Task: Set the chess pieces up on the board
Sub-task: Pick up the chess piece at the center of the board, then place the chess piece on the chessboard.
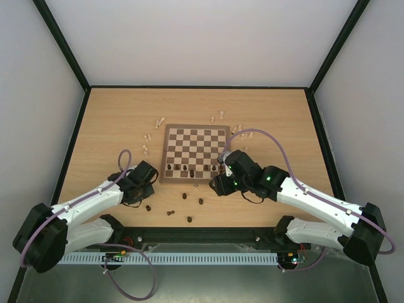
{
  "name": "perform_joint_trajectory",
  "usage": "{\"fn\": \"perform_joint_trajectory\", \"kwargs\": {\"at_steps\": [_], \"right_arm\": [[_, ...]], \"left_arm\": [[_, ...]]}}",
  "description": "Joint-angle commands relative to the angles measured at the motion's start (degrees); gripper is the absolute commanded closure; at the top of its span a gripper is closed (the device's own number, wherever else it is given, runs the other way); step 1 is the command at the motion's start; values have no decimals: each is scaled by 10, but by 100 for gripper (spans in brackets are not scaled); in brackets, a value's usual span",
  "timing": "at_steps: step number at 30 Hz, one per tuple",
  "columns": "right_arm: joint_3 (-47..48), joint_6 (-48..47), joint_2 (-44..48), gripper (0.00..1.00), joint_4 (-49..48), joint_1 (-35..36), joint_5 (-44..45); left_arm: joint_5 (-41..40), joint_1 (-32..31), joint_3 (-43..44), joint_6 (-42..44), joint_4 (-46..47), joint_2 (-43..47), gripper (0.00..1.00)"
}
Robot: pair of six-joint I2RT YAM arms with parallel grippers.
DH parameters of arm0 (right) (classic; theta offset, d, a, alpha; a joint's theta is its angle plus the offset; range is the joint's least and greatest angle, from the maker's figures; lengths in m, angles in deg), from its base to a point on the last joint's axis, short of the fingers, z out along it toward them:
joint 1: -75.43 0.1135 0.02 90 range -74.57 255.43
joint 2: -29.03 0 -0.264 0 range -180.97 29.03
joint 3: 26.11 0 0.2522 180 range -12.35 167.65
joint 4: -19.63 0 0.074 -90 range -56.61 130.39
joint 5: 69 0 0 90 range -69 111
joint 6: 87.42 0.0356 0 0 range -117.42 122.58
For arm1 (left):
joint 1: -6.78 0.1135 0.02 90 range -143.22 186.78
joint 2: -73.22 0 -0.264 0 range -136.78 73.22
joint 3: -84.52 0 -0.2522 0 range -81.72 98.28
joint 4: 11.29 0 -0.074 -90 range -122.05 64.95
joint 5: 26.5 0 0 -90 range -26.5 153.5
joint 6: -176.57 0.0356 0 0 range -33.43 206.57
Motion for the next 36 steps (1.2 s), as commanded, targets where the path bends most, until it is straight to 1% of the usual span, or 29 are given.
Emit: {"fn": "perform_joint_trajectory", "kwargs": {"at_steps": [1, 5, 9, 12, 17, 22, 26, 36], "right_arm": [[-6, -5, 10, 37, 8, 0, 4], [-6, -3, 9, 37, 9, 0, 14], [-5, -1, 3, 37, 12, -1, 28], [-4, 4, 1, 37, 15, -1, 48], [1, 14, 3, 37, 25, -2, 77], [1, 23, 4, 36, 30, -2, 103], [4, 27, 2, 36, 34, -2, 113], [2, 26, 4, 36, 33, -2, 111]], "left_arm": [[-24, -33, 36, -6, -44, -16, 97], [-43, -70, 114, 11, -94, -46, 98], [-38, -83, 228, 69, -121, -95, 98], [-40, -84, 307, 123, -128, -141, 97], [-26, -87, 405, 190, -119, -243, 97], [-1, -99, 457, 232, -91, -327, 97], [14, -108, 474, 249, -71, -373, 97], [29, -120, 482, 252, -31, -420, 96]]}}
